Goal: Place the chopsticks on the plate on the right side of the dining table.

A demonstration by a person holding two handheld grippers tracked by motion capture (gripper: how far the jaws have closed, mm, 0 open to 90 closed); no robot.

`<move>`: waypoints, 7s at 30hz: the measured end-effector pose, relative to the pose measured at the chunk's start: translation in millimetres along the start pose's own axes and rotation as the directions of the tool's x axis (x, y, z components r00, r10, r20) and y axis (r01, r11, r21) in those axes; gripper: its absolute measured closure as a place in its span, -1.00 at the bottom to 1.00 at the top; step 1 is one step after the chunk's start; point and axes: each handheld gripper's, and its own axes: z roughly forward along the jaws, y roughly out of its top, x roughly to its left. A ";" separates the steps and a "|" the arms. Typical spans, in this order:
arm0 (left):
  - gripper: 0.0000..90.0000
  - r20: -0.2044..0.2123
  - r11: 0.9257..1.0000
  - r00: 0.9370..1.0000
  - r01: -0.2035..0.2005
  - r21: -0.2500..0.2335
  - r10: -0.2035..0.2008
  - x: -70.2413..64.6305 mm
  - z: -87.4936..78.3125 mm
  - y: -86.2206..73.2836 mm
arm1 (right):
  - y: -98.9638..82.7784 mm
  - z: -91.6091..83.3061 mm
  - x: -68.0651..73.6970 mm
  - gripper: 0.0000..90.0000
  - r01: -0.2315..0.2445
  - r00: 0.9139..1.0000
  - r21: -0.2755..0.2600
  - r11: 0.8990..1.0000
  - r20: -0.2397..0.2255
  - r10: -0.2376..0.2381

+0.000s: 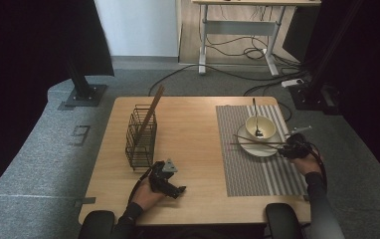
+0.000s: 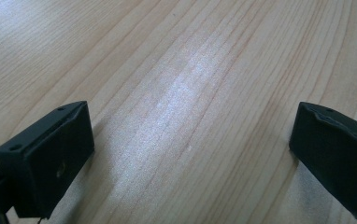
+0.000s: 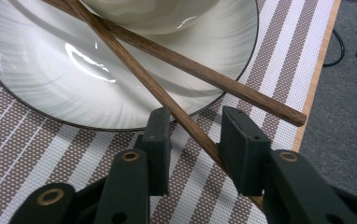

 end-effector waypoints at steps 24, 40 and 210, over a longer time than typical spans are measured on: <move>-1.00 0.000 1.000 1.000 0.000 -0.001 0.000 0.1 0.0 0.0 | 4.2 6.1 -10.4 -0.12 -0.049 0.993 -0.022 0.999 0.107 0.051; -1.00 0.000 1.000 1.000 0.000 -0.002 0.000 0.0 0.1 -0.1 | -7.2 -18.4 15.6 -0.39 -0.018 0.995 -0.165 0.986 0.093 0.034; -1.00 0.000 1.000 1.000 0.002 -0.001 -0.002 0.1 0.1 -0.2 | -34.2 7.0 13.8 -1.00 -0.169 0.977 -0.336 0.927 0.066 0.202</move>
